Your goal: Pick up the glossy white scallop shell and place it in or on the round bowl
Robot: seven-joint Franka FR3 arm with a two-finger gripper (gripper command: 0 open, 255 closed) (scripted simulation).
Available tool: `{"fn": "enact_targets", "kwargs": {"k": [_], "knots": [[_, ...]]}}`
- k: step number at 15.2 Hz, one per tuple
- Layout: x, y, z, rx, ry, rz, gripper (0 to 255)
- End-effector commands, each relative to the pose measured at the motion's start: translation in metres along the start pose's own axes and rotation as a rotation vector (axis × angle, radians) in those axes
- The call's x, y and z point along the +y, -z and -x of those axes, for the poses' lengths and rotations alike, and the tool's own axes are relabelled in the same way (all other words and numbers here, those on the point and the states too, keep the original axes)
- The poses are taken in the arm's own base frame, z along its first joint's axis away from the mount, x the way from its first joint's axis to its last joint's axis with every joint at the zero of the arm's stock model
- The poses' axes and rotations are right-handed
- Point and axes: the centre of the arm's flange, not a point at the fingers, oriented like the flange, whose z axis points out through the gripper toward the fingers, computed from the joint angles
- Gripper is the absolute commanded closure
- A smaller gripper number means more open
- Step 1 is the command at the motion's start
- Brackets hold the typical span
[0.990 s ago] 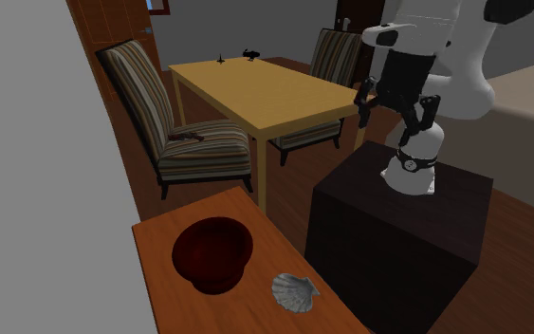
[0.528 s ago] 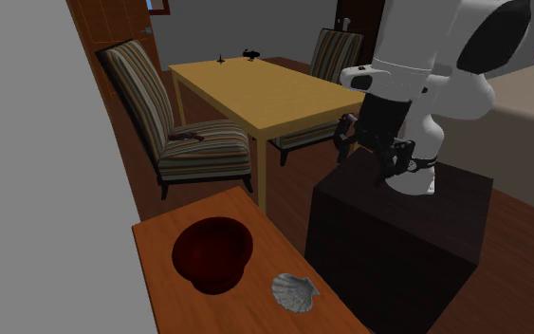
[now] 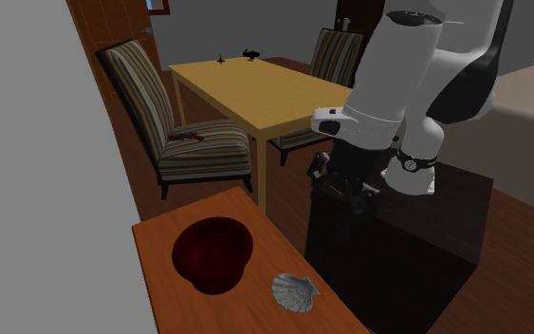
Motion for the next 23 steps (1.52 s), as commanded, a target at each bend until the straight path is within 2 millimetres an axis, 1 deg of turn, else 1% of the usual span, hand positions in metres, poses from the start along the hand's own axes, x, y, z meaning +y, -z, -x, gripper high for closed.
{"fn": "enact_targets", "kwargs": {"k": [1, 10, 17, 18, 23], "knots": [[-0.004, -0.023, -0.016, 0.016, -0.014, 0.003, 0], [-0.018, -0.1, -0.094, 0.084, -0.072, 0.018, 0], [-0.018, -0.137, -0.097, 0.084, -0.072, 0.018, 0], [-0.018, -0.14, -0.098, 0.084, -0.072, 0.018, 0], [-0.018, -0.14, -0.098, 0.084, -0.072, 0.018, 0]]}}
